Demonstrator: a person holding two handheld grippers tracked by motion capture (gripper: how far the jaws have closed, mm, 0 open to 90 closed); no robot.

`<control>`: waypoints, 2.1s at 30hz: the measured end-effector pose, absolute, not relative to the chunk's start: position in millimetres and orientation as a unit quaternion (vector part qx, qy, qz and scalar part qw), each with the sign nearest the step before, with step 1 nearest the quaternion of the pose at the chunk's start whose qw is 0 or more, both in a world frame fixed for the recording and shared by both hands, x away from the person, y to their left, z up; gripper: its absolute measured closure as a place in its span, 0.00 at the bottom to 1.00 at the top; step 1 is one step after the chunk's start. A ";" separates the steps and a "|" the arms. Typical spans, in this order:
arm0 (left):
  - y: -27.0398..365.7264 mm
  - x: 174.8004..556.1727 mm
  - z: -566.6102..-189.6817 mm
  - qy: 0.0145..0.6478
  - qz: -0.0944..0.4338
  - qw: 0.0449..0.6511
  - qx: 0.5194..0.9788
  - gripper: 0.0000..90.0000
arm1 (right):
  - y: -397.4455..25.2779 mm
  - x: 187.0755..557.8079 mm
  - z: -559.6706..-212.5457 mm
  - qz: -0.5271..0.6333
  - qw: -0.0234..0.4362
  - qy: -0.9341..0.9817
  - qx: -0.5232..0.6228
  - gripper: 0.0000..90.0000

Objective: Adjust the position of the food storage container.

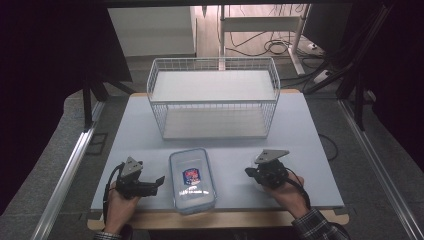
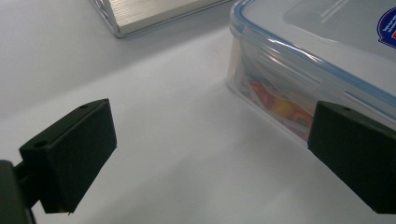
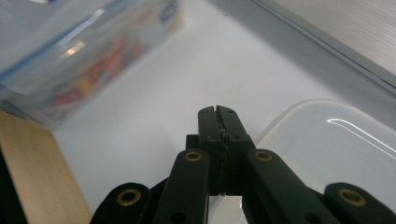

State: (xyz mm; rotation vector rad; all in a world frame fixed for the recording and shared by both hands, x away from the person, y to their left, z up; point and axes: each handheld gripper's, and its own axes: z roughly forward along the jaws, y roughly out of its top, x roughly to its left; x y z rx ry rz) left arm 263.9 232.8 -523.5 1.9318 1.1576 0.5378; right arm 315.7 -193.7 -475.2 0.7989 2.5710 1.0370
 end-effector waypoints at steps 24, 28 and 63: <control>228.6 254.4 -517.3 0.441 0.184 0.367 0.798 0.10 | -276.7 337.3 -469.9 0.351 0.186 0.838 0.374 0.96; 220.5 239.2 -519.0 0.371 0.121 0.355 0.849 0.57 | -272.3 329.2 -465.5 0.364 0.189 0.837 0.363 0.96; 210.9 292.1 -505.9 0.380 0.077 0.385 0.837 1.00 | -217.4 296.6 -480.5 0.375 0.102 0.874 0.292 0.99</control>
